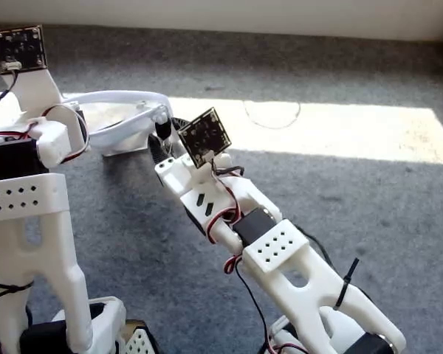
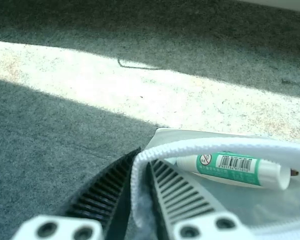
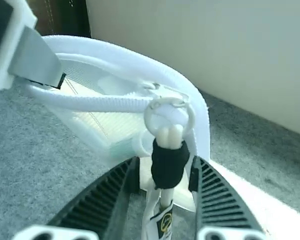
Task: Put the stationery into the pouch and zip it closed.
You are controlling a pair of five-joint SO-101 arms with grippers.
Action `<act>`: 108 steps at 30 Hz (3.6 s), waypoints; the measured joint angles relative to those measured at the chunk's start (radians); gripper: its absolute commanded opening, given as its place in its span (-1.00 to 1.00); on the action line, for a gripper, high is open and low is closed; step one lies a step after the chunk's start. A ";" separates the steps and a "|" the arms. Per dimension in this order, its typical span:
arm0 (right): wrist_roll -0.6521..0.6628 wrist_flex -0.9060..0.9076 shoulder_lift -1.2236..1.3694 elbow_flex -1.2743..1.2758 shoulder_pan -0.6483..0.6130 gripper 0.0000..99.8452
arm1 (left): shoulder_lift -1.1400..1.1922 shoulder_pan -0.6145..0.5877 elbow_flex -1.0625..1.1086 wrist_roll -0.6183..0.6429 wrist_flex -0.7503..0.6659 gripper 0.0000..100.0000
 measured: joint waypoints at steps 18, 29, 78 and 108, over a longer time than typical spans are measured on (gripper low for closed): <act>0.000 -0.029 0.006 0.000 0.020 -0.69 | 0.000 0.000 0.000 0.000 0.000 -0.98; 0.000 -0.140 0.006 0.000 0.020 -0.69 | 0.000 0.000 0.000 0.000 0.000 -0.98; 0.000 -0.157 0.006 0.075 0.020 -0.79 | 0.000 0.000 0.000 0.000 0.000 -0.98; -0.008 -0.157 0.146 0.029 0.020 -0.79 | 0.000 0.000 0.000 0.000 0.000 -0.98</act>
